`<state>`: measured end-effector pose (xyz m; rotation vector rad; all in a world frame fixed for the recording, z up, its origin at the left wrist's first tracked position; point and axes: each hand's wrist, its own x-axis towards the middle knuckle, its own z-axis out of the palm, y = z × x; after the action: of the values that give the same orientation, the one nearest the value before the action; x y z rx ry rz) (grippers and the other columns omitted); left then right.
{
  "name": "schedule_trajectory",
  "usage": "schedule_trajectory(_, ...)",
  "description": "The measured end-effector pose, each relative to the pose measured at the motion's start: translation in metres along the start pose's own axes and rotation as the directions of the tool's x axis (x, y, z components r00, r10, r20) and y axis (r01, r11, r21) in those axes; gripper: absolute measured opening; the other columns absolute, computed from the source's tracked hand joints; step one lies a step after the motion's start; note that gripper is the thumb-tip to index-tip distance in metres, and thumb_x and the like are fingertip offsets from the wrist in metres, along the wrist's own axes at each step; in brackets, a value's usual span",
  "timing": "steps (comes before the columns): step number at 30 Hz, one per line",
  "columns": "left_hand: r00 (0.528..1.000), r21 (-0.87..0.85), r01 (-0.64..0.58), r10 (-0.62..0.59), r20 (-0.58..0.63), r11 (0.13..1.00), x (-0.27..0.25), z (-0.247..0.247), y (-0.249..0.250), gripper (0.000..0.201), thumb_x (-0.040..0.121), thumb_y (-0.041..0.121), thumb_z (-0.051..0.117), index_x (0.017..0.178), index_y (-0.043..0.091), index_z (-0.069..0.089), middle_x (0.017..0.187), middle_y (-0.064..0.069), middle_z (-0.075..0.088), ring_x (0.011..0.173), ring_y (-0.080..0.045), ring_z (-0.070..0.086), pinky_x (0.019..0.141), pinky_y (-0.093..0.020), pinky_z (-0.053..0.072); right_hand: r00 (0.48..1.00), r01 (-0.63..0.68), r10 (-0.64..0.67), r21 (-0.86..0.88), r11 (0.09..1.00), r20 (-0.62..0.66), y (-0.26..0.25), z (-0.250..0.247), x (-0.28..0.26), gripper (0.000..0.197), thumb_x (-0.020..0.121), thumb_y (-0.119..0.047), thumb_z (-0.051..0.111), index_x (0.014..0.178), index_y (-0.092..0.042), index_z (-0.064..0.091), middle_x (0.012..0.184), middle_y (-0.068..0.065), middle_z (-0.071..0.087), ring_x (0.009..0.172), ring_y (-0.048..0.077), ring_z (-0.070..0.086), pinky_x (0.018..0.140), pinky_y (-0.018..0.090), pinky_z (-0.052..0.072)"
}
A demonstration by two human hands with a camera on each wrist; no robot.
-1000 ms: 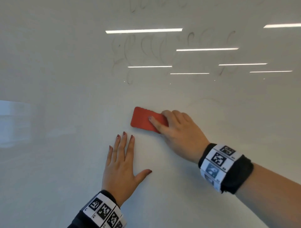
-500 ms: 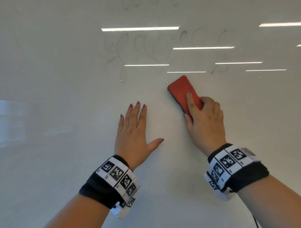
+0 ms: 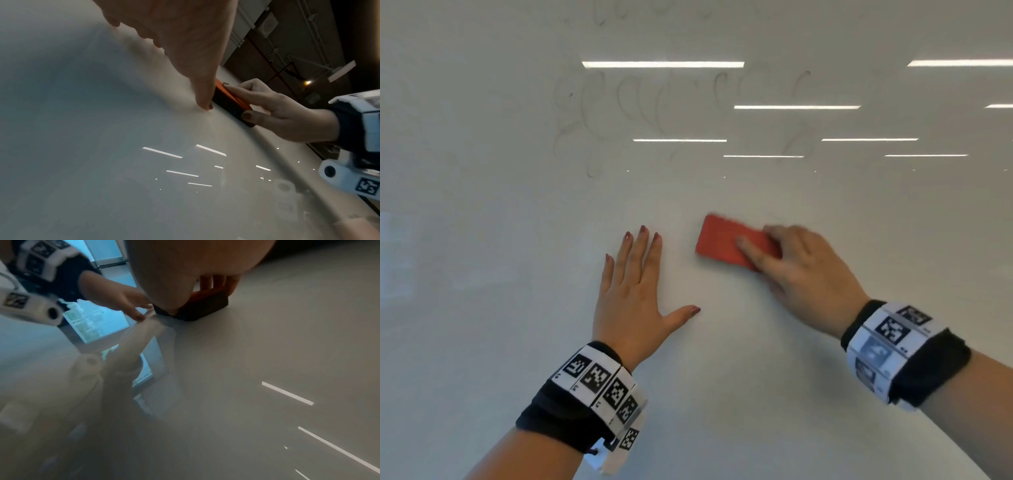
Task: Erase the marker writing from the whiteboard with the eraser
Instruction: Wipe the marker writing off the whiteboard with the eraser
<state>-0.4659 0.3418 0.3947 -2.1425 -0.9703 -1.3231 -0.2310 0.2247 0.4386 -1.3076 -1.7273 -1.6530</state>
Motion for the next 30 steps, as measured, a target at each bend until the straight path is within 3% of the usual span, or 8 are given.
schedule_trajectory(2,1.0,-0.007,0.009,-0.009,0.004,1.0,-0.001,-0.001,0.0,0.108,0.07,0.08,0.04,0.151,0.02,0.001,0.158,0.003,-0.007,0.144,-0.013,-0.012,0.117,-0.042,0.003,0.982,-0.181,0.18,-0.014,0.983,-0.051,0.023,-0.009,0.015,0.051,0.088,-0.024,0.057,0.137,-0.015,0.049,0.114,0.026,0.053,0.092,0.041,0.051,0.077,0.047,0.045)
schedule_trajectory(5,1.0,-0.011,0.02,-0.02,0.0,1.0,-0.001,-0.002,0.002,0.108,0.07,0.08,0.043,0.151,0.023,-0.002,0.157,0.006,-0.009,0.143,-0.01,-0.015,0.117,-0.039,0.0,0.895,-0.441,0.44,0.0,0.897,-0.071,0.043,-0.017,0.022,0.056,0.09,-0.028,0.056,0.142,-0.015,0.04,0.116,0.026,0.048,0.098,0.042,0.046,0.08,0.05,0.042)
schedule_trajectory(7,0.999,-0.01,0.032,-0.032,-0.003,0.999,-0.001,-0.002,0.004,0.109,0.069,0.079,0.044,0.151,0.023,-0.002,0.157,0.006,-0.009,0.143,-0.01,-0.015,0.117,-0.039,0.0,0.854,-0.513,0.514,0.035,0.858,-0.085,0.035,-0.014,0.018,0.057,0.09,-0.03,0.054,0.143,-0.015,0.038,0.117,0.024,0.046,0.099,0.04,0.044,0.08,0.049,0.041)
schedule_trajectory(10,0.999,-0.003,0.049,-0.049,-0.005,0.999,-0.001,-0.002,0.007,0.109,0.068,0.079,0.044,0.151,0.024,-0.001,0.158,0.006,-0.008,0.143,-0.01,-0.014,0.117,-0.039,0.001,0.889,-0.448,0.452,0.066,0.892,-0.078,0.014,-0.006,0.0,0.057,0.088,-0.03,0.057,0.141,-0.014,0.042,0.115,0.024,0.048,0.096,0.038,0.046,0.079,0.047,0.042)
schedule_trajectory(17,0.995,-0.003,0.097,-0.097,-0.011,0.995,-0.002,-0.003,0.013,0.109,0.066,0.081,0.043,0.15,0.025,0.002,0.157,0.008,-0.005,0.144,-0.008,-0.011,0.117,-0.039,0.004,0.992,-0.12,0.122,0.078,0.99,-0.026,-0.002,0.006,-0.057,0.051,0.089,-0.028,0.06,0.137,-0.017,0.05,0.117,0.02,0.052,0.094,0.036,0.051,0.081,0.045,0.042)
schedule_trajectory(22,0.993,0.009,0.115,-0.115,0.002,0.993,-0.002,-0.006,0.015,0.11,0.065,0.083,0.041,0.15,0.026,0.0,0.156,0.012,-0.009,0.143,-0.007,-0.012,0.117,-0.04,0.007,0.988,0.147,-0.149,0.052,0.988,0.047,0.025,0.0,-0.072,0.05,0.089,-0.024,0.058,0.138,-0.02,0.049,0.121,0.017,0.054,0.096,0.033,0.052,0.083,0.042,0.044)
schedule_trajectory(24,0.99,0.003,0.14,-0.14,-0.002,0.99,-0.001,-0.006,0.02,0.111,0.064,0.084,0.039,0.15,0.027,-0.001,0.155,0.014,-0.011,0.143,-0.006,-0.014,0.117,-0.04,0.005,0.993,0.11,-0.112,0.046,0.993,0.024,0.047,-0.006,-0.06,0.051,0.088,-0.023,0.056,0.138,-0.019,0.049,0.12,0.019,0.055,0.094,0.035,0.053,0.08,0.044,0.045)
schedule_trajectory(30,0.969,-0.012,0.246,-0.246,-0.025,0.969,0.003,-0.001,0.039,0.12,0.057,0.089,0.035,0.15,0.022,0.001,0.157,0.008,-0.008,0.144,-0.011,-0.012,0.117,-0.043,0.002,0.978,-0.205,0.204,-0.023,0.978,-0.044,0.102,-0.03,-0.029,0.054,0.089,-0.032,0.053,0.139,-0.013,0.047,0.113,0.024,0.052,0.093,0.039,0.051,0.077,0.047,0.046)
